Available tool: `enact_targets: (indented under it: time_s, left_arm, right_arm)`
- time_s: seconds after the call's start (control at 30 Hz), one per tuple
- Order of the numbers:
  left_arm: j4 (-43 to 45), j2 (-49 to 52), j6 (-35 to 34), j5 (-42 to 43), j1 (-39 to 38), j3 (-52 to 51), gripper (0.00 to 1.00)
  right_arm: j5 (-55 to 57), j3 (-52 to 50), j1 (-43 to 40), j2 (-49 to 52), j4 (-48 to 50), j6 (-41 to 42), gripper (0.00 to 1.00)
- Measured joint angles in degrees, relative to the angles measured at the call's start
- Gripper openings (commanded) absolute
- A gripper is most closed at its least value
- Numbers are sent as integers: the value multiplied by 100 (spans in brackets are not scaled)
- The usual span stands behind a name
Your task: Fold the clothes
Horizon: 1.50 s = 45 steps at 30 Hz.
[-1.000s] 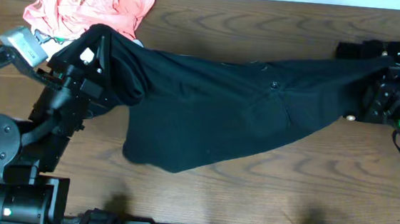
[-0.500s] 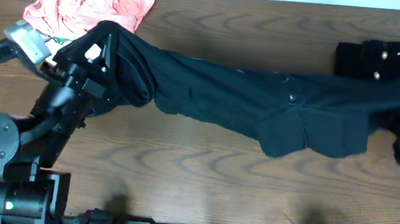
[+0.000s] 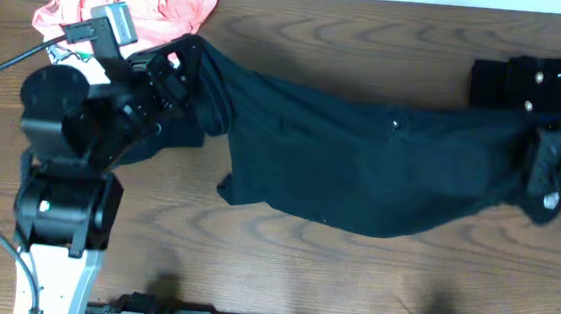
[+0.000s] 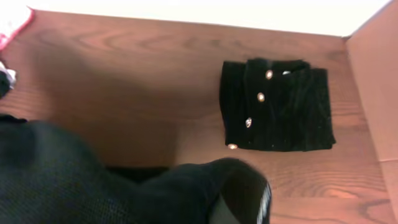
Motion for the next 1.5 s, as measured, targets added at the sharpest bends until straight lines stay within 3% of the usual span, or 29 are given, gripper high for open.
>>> enact_targets:
  time_s: [0.17, 0.33, 0.43, 0.53, 0.7, 0.87, 1.13, 1.5]
  left_arm:
    - [389, 479, 168, -243, 0, 0, 6]
    - [2011, 999, 280, -855, -4, -7, 6]
    - [3589, 1421, 188, -1259, -7, 9, 6]
    - [4328, 1794, 70, -1567, -2, 157, 6]
    - [3899, 2326, -55, -1709, -7, 817, 6]
    - [3609, 2647, -59, -1438, -7, 1023, 6]
    - [1963, 3272, -7, -1040, -28, 1049, 6]
    - [-599, 3331, 243, -892, -26, 1049, 6]
  right_arm:
    - [11, -17, 0, 741, 761, -2, 1]
    - [50, -42, 0, 1290, 2509, -105, 1]
    - [243, -46, 0, 1587, 3700, -144, 1]
    - [485, -46, 0, 1810, 4566, -210, 1]
    - [772, -48, 0, 1873, 5296, -417, 1]
    - [828, -48, -74, 1873, 5254, -529, 1]
    - [439, -31, -396, 2260, 3757, -562, 1]
    - [-415, -44, -417, 2911, 1445, -282, 1]
